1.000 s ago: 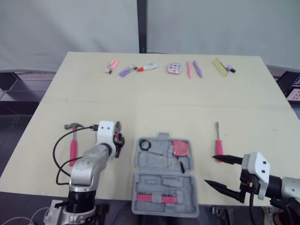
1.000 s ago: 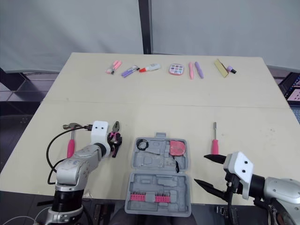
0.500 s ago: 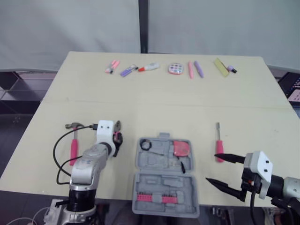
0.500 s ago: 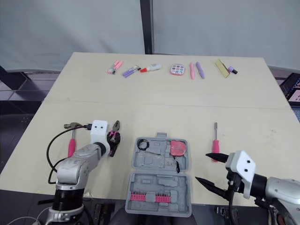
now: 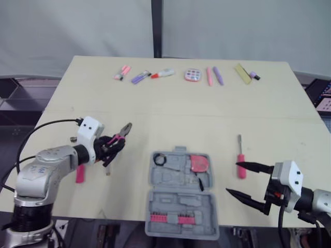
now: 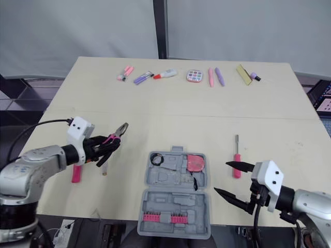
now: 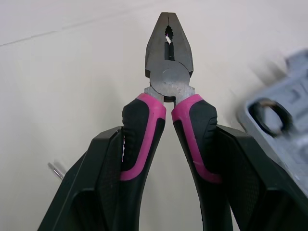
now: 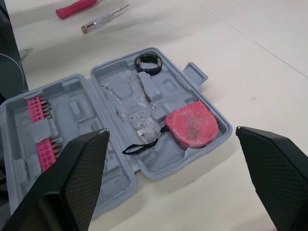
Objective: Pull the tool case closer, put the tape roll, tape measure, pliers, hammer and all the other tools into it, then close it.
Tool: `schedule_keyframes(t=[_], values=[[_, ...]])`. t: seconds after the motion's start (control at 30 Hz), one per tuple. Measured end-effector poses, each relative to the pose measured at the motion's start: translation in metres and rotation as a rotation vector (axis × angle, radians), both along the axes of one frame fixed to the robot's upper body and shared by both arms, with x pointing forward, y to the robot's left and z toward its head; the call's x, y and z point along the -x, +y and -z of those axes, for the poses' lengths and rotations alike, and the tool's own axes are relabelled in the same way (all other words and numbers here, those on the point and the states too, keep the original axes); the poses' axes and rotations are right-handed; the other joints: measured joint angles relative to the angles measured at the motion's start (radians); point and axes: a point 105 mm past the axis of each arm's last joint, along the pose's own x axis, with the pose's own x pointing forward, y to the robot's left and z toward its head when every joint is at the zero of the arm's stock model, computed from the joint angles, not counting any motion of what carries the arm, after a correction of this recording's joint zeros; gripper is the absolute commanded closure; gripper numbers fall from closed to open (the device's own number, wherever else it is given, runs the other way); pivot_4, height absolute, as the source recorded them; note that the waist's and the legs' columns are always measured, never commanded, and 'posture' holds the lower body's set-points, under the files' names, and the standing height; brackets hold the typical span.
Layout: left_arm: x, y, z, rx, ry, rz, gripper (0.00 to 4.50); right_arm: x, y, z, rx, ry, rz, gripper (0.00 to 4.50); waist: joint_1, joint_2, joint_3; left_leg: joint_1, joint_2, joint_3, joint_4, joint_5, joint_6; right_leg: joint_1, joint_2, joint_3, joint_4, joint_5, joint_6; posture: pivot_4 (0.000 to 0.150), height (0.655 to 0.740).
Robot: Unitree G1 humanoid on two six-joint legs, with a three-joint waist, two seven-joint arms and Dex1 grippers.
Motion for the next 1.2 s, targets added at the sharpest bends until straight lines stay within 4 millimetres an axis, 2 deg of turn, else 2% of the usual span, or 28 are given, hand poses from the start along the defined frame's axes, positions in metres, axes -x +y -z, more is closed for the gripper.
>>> schedule_keyframes(t=[0.23,0.4,0.57,0.77,0.9,1.03,1.2], values=[[0.022,-0.026,-0.003,0.019,0.017,0.336,2.09,0.0,0.008,-0.002,-0.011,-0.026,-0.05,0.0,0.0,0.001,0.001,-0.001,0.0,0.0,0.0,0.0,0.0,0.0,0.0,0.0,0.0,0.0,0.0,0.15,0.7134],[0.037,-0.041,-0.001,-0.039,0.025,0.603,2.09,-0.013,0.024,-0.011,-0.001,-0.045,-0.122,0.0,-0.012,0.002,0.001,-0.001,0.0,0.0,0.0,0.0,-0.001,0.0,0.0,0.0,0.0,0.0,0.0,0.15,0.7134],[0.043,-0.051,0.002,-0.173,-0.011,0.796,2.09,-0.027,0.038,-0.015,0.066,-0.001,-0.163,0.0,-0.012,0.002,0.001,-0.001,0.0,0.0,0.0,0.0,0.0,0.0,0.0,0.0,0.0,0.0,0.0,0.15,0.7134],[0.034,-0.078,-0.005,-0.192,-0.087,0.909,2.09,-0.04,0.06,-0.02,0.11,0.04,-0.208,0.0,-0.004,0.002,0.001,-0.003,-0.001,-0.001,0.001,0.0,0.0,-0.001,0.0,0.0,0.0,0.0,0.0,0.15,0.7134],[0.032,-0.098,-0.008,-0.189,-0.117,0.967,2.09,-0.038,0.077,-0.013,0.148,0.078,-0.274,0.0,-0.003,0.002,0.001,-0.004,-0.001,-0.001,0.0,0.0,0.0,-0.003,0.001,-0.001,0.002,0.0,0.0,0.15,0.7134],[0.03,-0.113,-0.006,-0.182,-0.126,0.997,2.09,-0.038,0.085,-0.012,0.15,0.089,-0.288,0.0,-0.003,0.002,0.002,-0.004,-0.001,-0.001,0.002,0.0,0.0,-0.003,0.0,-0.001,0.004,0.0,0.0,0.15,0.7134],[0.024,-0.121,-0.005,-0.177,-0.111,0.981,2.09,-0.042,0.091,-0.008,0.172,0.073,-0.268,0.0,-0.004,0.002,0.002,-0.004,-0.001,-0.001,0.002,0.0,0.0,-0.004,0.001,-0.001,0.006,0.0,0.0,0.15,0.7134]])
